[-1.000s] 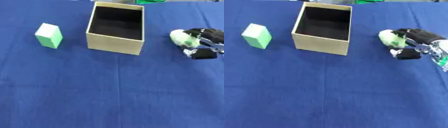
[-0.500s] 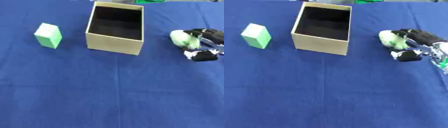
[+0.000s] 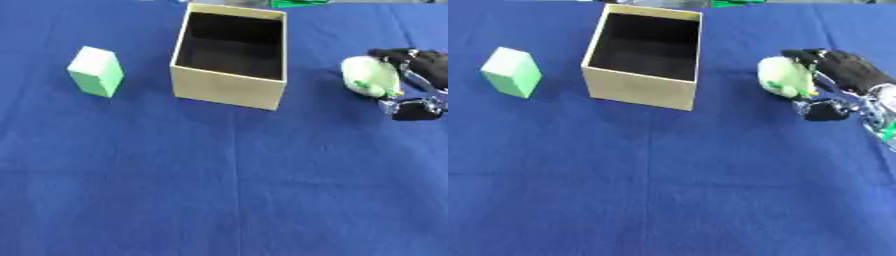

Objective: Pick up objects on the table and place them in the box.

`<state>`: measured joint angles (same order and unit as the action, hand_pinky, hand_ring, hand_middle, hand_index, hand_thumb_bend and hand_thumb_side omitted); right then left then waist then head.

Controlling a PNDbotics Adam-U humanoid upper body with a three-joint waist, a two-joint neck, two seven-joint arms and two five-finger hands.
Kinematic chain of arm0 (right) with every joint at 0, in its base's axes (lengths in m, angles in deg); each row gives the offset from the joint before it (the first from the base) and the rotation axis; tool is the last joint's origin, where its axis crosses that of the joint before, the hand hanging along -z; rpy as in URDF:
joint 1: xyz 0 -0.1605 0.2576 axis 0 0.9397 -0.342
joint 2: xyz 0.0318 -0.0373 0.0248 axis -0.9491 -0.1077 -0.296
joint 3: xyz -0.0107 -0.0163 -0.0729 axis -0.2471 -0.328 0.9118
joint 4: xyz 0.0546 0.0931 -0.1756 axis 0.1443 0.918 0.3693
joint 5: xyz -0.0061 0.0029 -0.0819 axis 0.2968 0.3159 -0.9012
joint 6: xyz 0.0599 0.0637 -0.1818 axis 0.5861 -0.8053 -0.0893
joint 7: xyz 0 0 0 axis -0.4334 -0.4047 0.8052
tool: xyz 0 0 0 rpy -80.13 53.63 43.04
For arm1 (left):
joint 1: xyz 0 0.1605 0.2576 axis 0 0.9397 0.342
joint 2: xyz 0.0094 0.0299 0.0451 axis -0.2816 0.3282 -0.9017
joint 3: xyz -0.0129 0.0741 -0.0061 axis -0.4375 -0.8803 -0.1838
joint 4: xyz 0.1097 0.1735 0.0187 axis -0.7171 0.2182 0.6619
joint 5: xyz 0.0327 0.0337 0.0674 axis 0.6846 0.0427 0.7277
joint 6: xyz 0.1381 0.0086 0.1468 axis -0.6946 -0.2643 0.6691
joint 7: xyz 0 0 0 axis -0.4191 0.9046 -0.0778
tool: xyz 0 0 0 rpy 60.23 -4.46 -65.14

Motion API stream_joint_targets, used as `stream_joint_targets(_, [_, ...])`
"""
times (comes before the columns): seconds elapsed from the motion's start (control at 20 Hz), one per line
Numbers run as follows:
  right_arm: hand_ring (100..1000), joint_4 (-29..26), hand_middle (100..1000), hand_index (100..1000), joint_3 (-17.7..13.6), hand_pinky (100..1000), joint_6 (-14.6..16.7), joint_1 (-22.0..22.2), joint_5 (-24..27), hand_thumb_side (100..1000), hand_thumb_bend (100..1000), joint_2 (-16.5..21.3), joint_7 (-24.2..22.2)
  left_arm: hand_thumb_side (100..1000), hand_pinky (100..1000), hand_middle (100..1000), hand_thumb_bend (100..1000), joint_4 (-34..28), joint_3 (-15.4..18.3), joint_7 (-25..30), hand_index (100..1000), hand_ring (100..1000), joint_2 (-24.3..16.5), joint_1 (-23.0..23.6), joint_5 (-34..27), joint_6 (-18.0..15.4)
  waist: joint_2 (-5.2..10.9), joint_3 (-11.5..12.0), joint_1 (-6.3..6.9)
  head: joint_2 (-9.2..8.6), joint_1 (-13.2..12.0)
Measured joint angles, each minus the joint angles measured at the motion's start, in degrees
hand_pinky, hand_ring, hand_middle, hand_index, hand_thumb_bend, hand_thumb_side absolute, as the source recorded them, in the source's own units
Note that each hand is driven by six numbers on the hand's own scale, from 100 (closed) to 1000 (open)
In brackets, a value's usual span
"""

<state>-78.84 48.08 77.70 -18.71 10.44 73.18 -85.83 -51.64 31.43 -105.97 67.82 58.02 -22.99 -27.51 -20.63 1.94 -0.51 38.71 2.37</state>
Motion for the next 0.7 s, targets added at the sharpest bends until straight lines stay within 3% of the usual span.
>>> stream_joint_targets(0.35, [487,1.15,466,498,-0.29,420,-1.01,0.01,-0.70,189,100,-0.02,8.96,929,773,609,224,0.00,0.00,0.02,759,642,0.00,0.00,0.00,0.02,0.00,-0.07,0.00,0.00,-0.01])
stream_joint_targets(0.5, [485,1.19,401,463,-0.32,405,-0.97,-0.02,0.23,146,100,-0.02,11.68,933,774,609,223,0.00,0.00,0.04,757,643,0.00,0.00,0.00,0.03,0.00,-0.07,0.00,0.00,-0.02])
stream_joint_targets(0.7, [491,1.03,381,446,-0.35,412,-0.49,-0.41,1.69,122,100,-0.03,14.06,933,773,609,222,0.00,0.01,0.11,757,643,0.00,0.00,0.00,0.11,0.00,-0.07,-0.01,0.00,-0.02])
